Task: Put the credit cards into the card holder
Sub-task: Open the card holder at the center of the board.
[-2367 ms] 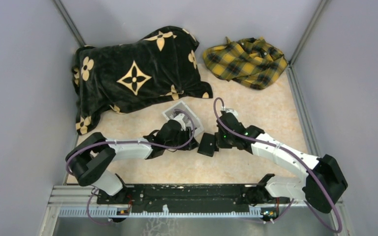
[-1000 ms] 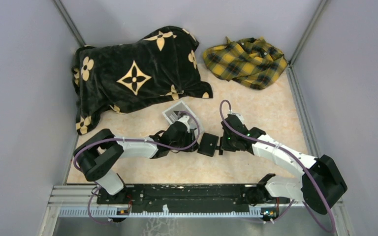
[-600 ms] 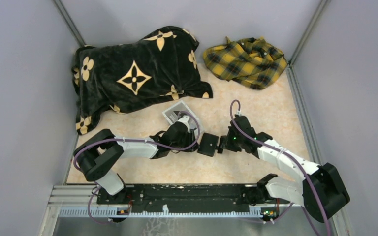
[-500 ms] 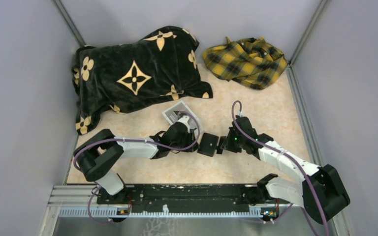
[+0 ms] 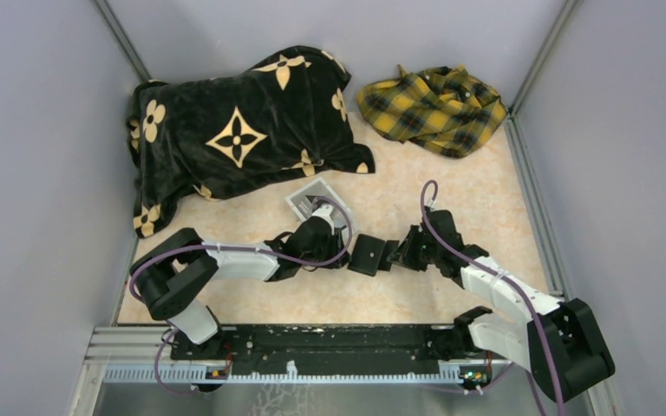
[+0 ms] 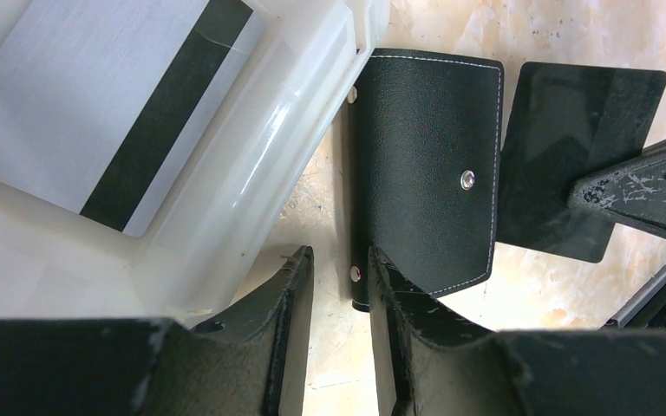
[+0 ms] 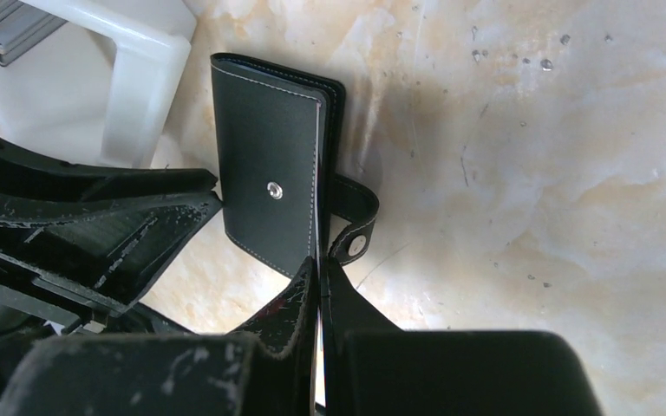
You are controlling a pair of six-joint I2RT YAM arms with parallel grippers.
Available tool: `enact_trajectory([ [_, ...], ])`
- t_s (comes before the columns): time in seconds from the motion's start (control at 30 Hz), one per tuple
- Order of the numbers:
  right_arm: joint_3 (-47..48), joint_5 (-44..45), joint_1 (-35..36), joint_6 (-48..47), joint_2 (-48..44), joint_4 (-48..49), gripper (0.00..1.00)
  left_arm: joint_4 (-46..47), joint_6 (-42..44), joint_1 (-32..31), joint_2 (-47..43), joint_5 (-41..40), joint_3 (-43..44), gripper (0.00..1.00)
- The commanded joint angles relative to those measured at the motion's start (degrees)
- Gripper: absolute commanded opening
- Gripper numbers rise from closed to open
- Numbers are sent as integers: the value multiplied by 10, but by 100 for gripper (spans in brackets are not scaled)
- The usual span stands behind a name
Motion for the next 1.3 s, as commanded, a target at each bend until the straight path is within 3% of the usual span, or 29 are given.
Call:
enact_trajectory([
  [0.0,-14,-40,-19,10,-16,57,0,-38,-4,-10,13,-12,-6,36],
  [0.6,-58,-101,-47,31,-22,127,0,-65,-10,-26,23,-31,5,35],
  [1.27,-52,-96,-52,6,-42,92,0,-85,-16,-32,21,-46,10,34],
])
